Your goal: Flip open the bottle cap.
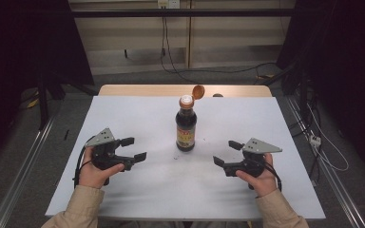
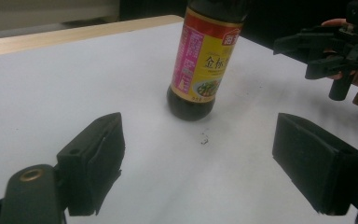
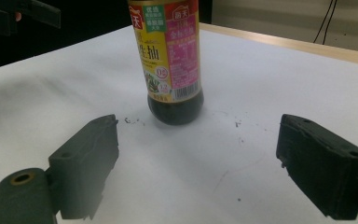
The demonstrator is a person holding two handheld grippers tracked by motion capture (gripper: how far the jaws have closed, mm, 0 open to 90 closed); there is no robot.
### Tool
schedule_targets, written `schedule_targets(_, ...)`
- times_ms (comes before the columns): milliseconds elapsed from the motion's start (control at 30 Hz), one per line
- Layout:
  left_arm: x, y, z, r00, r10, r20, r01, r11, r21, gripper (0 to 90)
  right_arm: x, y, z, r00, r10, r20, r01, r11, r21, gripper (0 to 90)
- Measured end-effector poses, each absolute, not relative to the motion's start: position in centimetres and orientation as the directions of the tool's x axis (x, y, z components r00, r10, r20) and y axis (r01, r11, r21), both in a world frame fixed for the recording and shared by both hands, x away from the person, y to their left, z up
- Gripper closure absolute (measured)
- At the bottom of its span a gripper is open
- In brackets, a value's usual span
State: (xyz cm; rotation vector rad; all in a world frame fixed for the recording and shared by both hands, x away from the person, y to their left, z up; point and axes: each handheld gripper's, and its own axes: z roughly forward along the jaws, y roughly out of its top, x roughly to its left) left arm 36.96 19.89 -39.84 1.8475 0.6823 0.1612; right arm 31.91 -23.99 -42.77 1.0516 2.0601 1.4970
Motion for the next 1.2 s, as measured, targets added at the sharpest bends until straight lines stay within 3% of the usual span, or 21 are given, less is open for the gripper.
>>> schedule_targets(1200,35.3,22.1,-42.0,0.798,0.567,-0.205,0.402,-0.245,0.882,12.1,29.8,-27.1,-43.9,-0.627,0.772,0.108,0.361,0.165,0.918,12.9)
